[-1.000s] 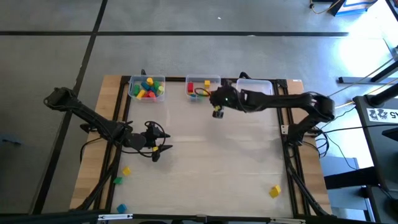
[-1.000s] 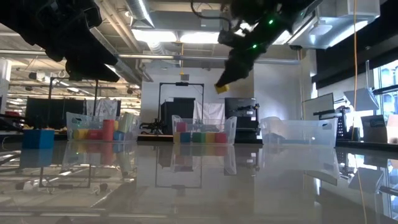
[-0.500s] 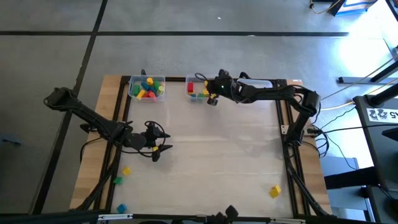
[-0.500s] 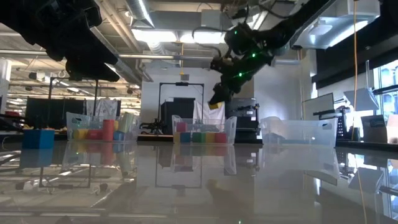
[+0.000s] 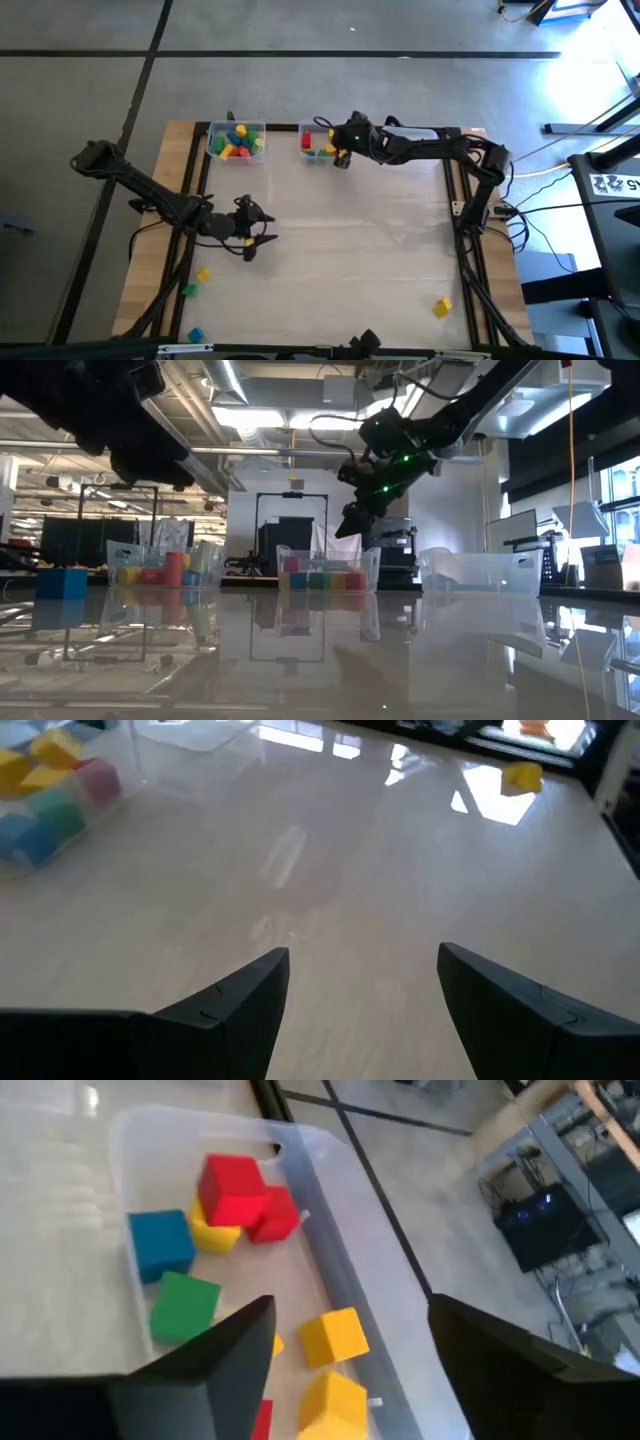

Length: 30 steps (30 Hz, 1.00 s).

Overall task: Sort blocks by size
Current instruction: Put the square blue block into the middle transparent bin

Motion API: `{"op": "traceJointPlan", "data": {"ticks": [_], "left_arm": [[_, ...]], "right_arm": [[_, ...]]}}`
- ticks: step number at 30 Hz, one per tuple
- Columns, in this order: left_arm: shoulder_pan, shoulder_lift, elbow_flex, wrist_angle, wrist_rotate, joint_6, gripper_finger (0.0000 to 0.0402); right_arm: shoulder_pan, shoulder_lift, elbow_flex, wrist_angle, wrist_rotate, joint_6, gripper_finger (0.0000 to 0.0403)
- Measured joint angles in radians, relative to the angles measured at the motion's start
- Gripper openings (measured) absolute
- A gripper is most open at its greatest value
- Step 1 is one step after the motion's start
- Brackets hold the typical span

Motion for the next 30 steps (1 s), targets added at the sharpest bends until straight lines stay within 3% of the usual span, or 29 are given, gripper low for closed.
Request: {"op": "traceJointPlan", "data": {"ticks": [4,7,13,19,25,30], "left_arm": [[-0.007,0.001,0.075,-0.062,0.077,0.079,0.0253],[-0.032,0.001,0.163,-0.214,0.124,0.090,0.0253],[-0.130,0.035,0.351,-0.569,0.143,-0.028,0.0253],[-0.261,0.163,0.526,-0.748,0.153,-0.110,0.0253],[-0.366,0.300,0.671,-0.927,0.248,-0.299,0.0253],[-0.427,0.370,0.725,-0.954,0.392,-0.516,0.0253]], "right_arm": [[0.043,-0.051,0.000,-0.033,-0.021,-0.032,0.0285],[0.099,-0.092,0.000,-0.072,-0.026,-0.047,0.0288],[0.212,-0.142,0.000,-0.136,-0.015,-0.047,0.0283],[0.313,-0.144,0.000,-0.159,0.019,-0.046,0.0282],[0.397,-0.144,0.000,-0.178,0.042,-0.021,0.0282],[0.457,-0.144,0.000,-0.178,0.060,-0.015,0.0282]]}}
